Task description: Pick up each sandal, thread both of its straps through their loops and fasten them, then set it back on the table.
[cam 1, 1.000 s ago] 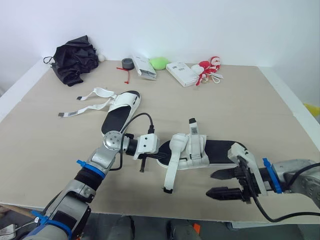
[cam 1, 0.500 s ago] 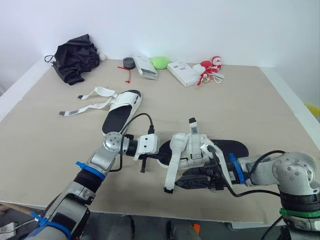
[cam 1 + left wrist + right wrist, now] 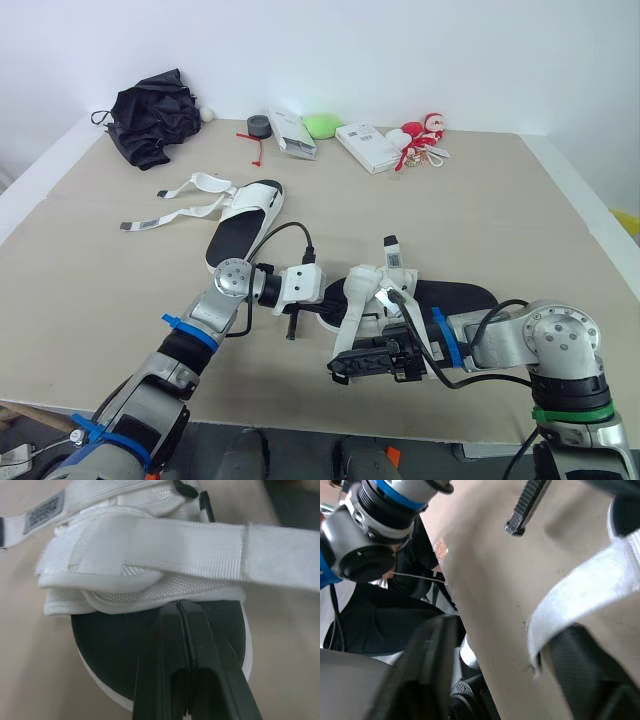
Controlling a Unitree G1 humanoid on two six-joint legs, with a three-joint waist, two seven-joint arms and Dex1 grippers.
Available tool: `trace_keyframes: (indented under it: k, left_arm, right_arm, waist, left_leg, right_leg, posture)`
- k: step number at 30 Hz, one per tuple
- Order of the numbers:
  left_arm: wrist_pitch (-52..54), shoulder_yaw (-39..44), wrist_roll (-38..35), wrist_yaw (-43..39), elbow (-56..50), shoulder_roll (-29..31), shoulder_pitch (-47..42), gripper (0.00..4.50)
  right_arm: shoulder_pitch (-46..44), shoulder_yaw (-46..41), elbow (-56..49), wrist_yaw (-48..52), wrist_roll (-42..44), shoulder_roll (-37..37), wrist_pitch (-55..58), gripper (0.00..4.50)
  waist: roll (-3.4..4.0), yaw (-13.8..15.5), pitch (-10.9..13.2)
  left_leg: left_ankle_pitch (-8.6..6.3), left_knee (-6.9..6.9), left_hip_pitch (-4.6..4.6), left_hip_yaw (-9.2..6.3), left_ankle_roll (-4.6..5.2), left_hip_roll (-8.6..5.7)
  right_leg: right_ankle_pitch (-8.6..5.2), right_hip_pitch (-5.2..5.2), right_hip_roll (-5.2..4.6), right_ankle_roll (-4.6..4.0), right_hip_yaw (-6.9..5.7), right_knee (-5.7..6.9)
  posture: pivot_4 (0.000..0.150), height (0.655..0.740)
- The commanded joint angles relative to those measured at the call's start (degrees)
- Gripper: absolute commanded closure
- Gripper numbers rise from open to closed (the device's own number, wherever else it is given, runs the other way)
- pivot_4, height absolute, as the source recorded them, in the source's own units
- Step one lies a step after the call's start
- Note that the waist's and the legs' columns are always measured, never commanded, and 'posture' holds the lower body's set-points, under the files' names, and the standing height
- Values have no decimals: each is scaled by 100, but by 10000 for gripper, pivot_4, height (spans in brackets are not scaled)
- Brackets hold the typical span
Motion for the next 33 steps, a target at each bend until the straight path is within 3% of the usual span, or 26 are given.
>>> trace_keyframes:
  k: [1, 2, 3, 4, 5, 15, 23, 27, 33]
  left_arm:
    - [-230, -11, 273, 241, 473, -62, -151, 45000]
    - [-290, 0, 285, 279, 559, -87, -195, 45000]
    - [-327, 7, 289, 307, 615, -110, -222, 45000]
    - [-361, 4, 292, 332, 648, -129, -234, 45000]
    - [-384, -5, 291, 346, 658, -141, -224, 45000]
    - [-523, 1, 308, 378, 773, -182, -199, 45000]
    - [-512, -13, 308, 353, 770, -208, -185, 45000]
    - [-513, -22, 309, 318, 782, -216, -183, 45000]
    - [-532, -25, 330, 306, 821, -242, -198, 45000]
  right_arm:
    - [-58, 152, -64, -152, 497, -234, -243, 30191]
    - [-53, 223, -72, -201, 616, -310, -320, 36139]
    - [-46, 277, -82, -234, 713, -372, -383, 37917]
    - [-41, 333, -103, -258, 769, -423, -429, 43716]
    - [-39, 377, -106, -284, 830, -450, -475, 44467]
    - [-78, 757, 16, -619, 1405, -949, -1140, 44467]
    - [-148, 301, -302, 185, 1361, -1650, -1362, 44467]
    - [-838, 169, -14, 880, 745, -1987, -1297, 44467]
    - [-1655, 739, 411, 2279, -969, -2258, -1222, 44467]
  waist:
    - [0, 2, 0]
    - [0, 2, 0]
    - [0, 3, 0]
    - [0, 1, 0]
    - [1, 3, 0]
    - [0, 6, 0]
    - [1, 8, 1]
    - [6, 6, 4]
    - [12, 13, 1]
  left_leg:
    - [0, 0, 0, 0, 0, 0]
    - [1, 0, 0, -2, 1, 0]
    - [1, 0, 0, -2, 2, 1]
    - [1, 1, -1, -3, 2, 1]
    - [1, 1, -1, -2, 2, 2]
    - [3, 4, -4, -3, 5, 0]
    - [10, 6, -6, -1, 16, -1]
    - [11, 6, -8, 4, 18, -2]
    - [13, 7, -30, 3, 21, -1]
  right_leg:
    - [0, 0, 0, 1, 0, 0]
    - [0, 0, 0, 2, -1, 0]
    - [1, 0, 1, 2, -2, 0]
    - [1, 0, 1, 2, -2, 0]
    - [1, 0, 1, 3, -1, 0]
    - [3, 0, -1, 3, -2, 0]
    - [7, 0, -5, 3, -1, 0]
    - [10, -6, -7, 4, 1, 0]
    - [16, -31, -9, -5, -2, -1]
  posture:
    - [1500, 7380]
    - [1500, 7380]
    - [1500, 7380]
    - [1500, 7380]
    - [1500, 7380]
    - [1500, 7380]
    - [1500, 7380]
    - [1500, 7380]
    - [1500, 7380]
